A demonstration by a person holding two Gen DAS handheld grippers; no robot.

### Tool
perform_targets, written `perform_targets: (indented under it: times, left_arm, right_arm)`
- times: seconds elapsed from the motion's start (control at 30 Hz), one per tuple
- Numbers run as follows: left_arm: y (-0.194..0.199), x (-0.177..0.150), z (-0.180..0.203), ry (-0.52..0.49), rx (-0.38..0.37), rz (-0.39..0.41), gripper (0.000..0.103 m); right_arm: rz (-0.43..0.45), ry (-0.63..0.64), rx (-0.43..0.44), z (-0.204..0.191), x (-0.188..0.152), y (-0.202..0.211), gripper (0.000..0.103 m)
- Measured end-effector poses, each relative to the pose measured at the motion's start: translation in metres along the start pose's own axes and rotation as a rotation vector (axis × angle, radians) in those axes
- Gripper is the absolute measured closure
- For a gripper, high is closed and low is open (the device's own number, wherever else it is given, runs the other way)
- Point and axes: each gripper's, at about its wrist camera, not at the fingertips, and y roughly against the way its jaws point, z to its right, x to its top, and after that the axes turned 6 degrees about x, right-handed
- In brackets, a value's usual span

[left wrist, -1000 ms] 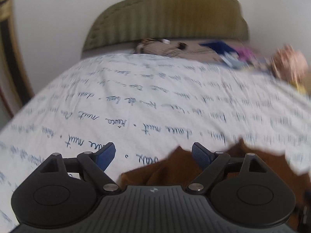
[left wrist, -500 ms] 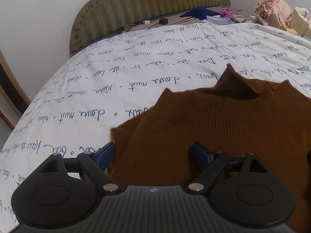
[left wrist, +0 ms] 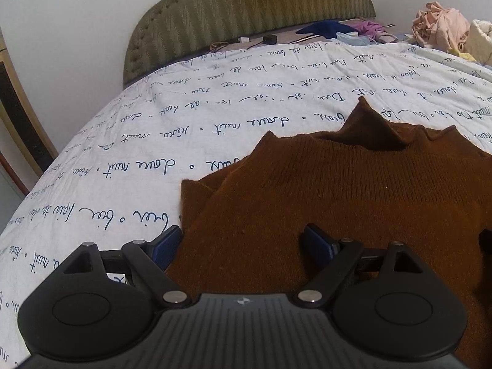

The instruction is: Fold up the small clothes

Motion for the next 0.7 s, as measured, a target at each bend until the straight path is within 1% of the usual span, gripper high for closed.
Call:
perform_targets:
  times: [0.7]
  left_arm:
    - [0.0040,-0.0047,0.0024,-0.003,0.014,0.003,0.016]
  right_arm:
    - [0.004,0.002,-0.007,-0.0018,-0.0019,0.0005,0.000]
